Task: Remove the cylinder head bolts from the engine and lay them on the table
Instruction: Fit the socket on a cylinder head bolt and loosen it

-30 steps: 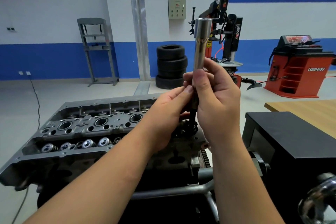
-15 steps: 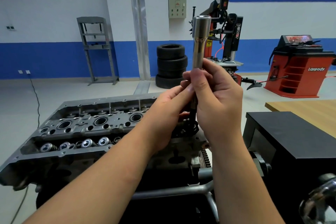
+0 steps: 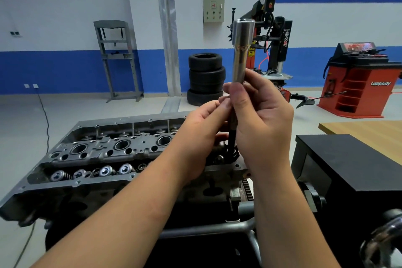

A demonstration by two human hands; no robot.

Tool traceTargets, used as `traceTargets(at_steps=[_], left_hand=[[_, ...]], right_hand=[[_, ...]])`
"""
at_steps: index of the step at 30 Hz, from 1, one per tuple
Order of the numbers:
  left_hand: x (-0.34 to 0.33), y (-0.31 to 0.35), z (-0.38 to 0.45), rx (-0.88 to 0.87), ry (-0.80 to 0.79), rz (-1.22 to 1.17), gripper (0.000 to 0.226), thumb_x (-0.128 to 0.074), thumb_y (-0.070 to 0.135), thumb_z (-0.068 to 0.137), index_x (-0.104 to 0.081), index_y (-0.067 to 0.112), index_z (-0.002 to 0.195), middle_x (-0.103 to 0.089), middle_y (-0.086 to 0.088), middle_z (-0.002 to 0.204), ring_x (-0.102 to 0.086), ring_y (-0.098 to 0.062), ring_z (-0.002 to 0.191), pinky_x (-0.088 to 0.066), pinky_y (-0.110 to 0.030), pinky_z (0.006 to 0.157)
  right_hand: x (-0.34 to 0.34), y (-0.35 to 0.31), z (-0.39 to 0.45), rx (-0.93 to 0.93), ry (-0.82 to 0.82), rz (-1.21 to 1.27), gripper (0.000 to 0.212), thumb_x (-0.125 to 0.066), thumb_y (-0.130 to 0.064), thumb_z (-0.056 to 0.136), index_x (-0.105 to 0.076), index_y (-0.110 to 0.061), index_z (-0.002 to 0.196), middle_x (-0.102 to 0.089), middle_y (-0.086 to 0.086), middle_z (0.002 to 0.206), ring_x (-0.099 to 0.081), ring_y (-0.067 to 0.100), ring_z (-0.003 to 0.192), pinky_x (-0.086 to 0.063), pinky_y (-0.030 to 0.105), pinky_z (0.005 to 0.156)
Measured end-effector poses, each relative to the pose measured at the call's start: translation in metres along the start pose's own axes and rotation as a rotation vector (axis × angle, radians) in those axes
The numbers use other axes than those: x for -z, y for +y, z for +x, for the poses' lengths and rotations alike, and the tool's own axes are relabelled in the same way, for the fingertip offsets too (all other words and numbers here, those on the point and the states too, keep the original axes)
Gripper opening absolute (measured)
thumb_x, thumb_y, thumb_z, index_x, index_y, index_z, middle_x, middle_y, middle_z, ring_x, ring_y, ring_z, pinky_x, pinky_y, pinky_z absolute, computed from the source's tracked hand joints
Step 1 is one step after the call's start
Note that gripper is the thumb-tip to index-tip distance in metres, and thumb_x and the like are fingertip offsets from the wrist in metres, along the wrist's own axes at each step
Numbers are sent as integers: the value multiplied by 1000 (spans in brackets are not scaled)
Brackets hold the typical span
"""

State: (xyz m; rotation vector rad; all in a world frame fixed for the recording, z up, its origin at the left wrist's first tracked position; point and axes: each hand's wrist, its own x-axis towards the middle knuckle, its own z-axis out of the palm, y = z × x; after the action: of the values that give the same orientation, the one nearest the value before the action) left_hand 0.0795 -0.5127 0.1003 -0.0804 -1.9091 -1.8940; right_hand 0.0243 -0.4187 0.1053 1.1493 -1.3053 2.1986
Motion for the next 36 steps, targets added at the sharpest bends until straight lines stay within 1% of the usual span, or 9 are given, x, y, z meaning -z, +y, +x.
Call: traceTargets(at_steps=[3, 6, 10, 13, 20, 25, 30, 33, 36], left_hand=[[0, -2, 1, 2, -37, -12, 32, -51, 38, 101, -70, 17, 116, -76, -3, 108, -70, -14, 99, -57, -31, 86], [1, -1, 0, -9, -28, 12, 39, -58, 43, 90, -70, 15, 114, -76, -2, 104, -71, -14, 97, -58, -32, 88], [2, -1, -1, -38, 48, 21, 46, -70, 42, 83, -64, 6, 110, -69, -10, 95, -64, -26, 88, -50, -48, 86], [1, -2, -1, -28, 65, 8, 37, -71, 44, 83, -65, 14, 103, -70, -8, 94, -64, -22, 86, -48, -45, 83], [0, 0, 0, 3, -49, 4, 33, -61, 48, 96, -71, 22, 114, -77, -5, 110, -72, -16, 103, -58, -34, 92], [-2, 3, -2, -27, 66, 49, 42, -70, 33, 93, -62, 2, 121, -67, -32, 111, -63, -34, 92, -52, -59, 88], [-3, 4, -2, -1, 33, 43, 60, -58, 50, 88, -61, -1, 119, -71, -16, 103, -66, -24, 92, -51, -42, 86], [-1, 2, 0, 12, -26, 35, 37, -46, 38, 106, -65, 12, 124, -75, -11, 121, -70, -16, 105, -56, -34, 95], [-1, 0, 0, 10, -39, 40, 31, -48, 35, 107, -68, 16, 122, -77, -10, 111, -72, -15, 98, -60, -34, 85]], right_hand=[[2, -1, 1, -55, -7, 71, 23, -57, -20, 98, -63, -16, 121, -75, 3, 94, -73, 25, 89, -59, 43, 82], [1, -1, 1, -55, -15, 59, 21, -58, -22, 98, -66, -17, 117, -75, 0, 96, -73, 21, 91, -59, 43, 83], [-1, -1, 1, 1, -20, -31, 26, -69, -20, 93, -71, -10, 117, -74, -6, 92, -72, 18, 88, -58, 41, 82], [1, 0, 1, 0, -14, -9, 22, -69, -15, 93, -71, -10, 115, -75, 1, 93, -73, 24, 88, -60, 48, 82], [0, -2, 1, -50, -51, 107, 21, -59, -16, 97, -61, -21, 118, -76, 6, 96, -73, 25, 92, -58, 36, 83], [-5, -4, 2, 6, -39, -37, 21, -71, -24, 92, -69, -18, 111, -73, -2, 92, -72, 23, 86, -59, 48, 79], [1, -2, 4, -8, -28, -45, 15, -65, -21, 96, -71, -12, 107, -74, 1, 90, -72, 27, 86, -59, 54, 78], [5, -3, 6, -63, -69, -4, 15, -58, -23, 99, -70, -18, 107, -76, 1, 94, -74, 23, 89, -60, 49, 81], [2, -5, 4, -70, -61, 32, 19, -59, -22, 98, -65, -19, 116, -76, 2, 95, -73, 20, 90, -60, 41, 81]])
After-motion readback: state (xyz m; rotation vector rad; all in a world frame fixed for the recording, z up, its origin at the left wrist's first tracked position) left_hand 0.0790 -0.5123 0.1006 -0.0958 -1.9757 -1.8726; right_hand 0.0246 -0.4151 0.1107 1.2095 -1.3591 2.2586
